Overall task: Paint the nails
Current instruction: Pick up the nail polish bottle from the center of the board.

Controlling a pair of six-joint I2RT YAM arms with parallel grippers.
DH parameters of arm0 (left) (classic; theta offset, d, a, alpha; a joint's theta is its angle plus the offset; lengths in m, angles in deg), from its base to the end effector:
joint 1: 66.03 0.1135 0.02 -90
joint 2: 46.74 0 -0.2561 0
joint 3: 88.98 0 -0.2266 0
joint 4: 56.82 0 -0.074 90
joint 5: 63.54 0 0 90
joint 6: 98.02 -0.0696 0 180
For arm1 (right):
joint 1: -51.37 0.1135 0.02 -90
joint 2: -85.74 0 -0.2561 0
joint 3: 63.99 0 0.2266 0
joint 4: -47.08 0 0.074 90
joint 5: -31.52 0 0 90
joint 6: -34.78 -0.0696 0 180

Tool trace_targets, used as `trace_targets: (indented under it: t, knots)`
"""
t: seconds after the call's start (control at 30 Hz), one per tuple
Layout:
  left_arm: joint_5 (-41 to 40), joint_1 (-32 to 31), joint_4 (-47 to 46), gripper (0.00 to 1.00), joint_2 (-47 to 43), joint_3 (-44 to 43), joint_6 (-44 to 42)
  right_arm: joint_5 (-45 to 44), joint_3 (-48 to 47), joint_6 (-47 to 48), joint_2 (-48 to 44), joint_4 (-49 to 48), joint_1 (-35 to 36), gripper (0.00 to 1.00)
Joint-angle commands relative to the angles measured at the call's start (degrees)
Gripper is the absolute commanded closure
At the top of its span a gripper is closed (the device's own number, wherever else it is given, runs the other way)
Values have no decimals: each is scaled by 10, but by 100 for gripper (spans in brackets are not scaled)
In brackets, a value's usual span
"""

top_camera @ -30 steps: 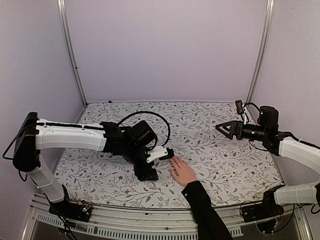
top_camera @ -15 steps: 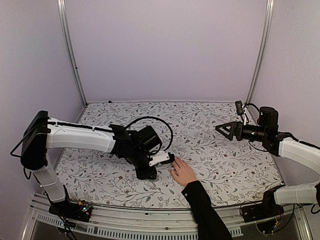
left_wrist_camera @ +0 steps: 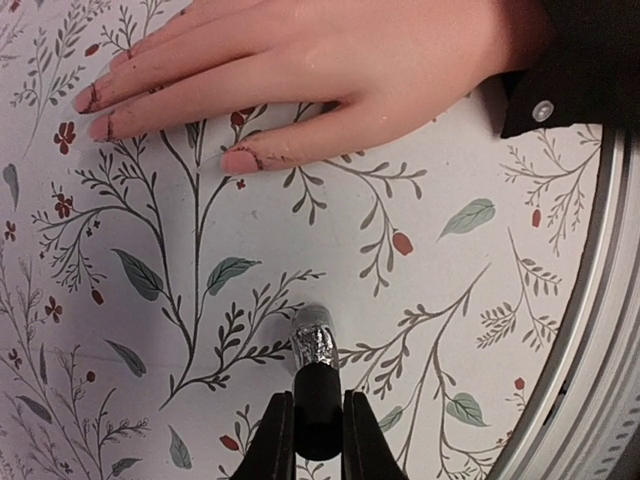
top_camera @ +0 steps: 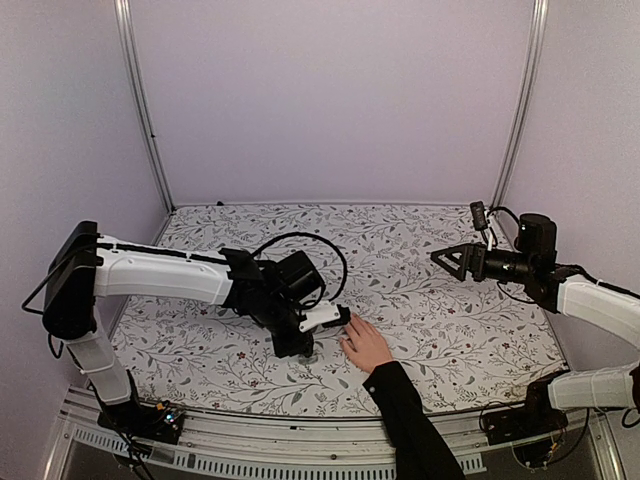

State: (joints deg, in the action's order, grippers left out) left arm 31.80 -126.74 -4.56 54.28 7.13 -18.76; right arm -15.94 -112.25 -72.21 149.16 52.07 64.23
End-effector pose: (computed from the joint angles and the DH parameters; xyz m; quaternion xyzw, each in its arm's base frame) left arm 0.1587 -0.2962 0.1640 0.5806 0.7930 -0.1170 0.1426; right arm 0.2252 0.0997 0.2401 -0.1800 0.7710 0.4248 0.4389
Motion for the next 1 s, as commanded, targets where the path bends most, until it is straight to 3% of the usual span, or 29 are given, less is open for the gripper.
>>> trace_targets:
  t: [0.0,0.17,0.43,0.67,0.97]
  knots:
    - [-1,-7,6,93,10,-10,-2,-2,9,9,-5,-13,3,1]
    - [-5,-7,6,100,-4,-7,-4,-3,11,10,-11,-19,3,1]
    - [15,-7,-39,100,-103,23,-14,33,27,-1,-50,-42,16,1]
    - [71,-2,-89,100,-206,47,-16,27,39,-2,-94,-47,66,1]
    - [148,10,-101,100,-273,38,-12,41,13,12,-69,-40,170,1]
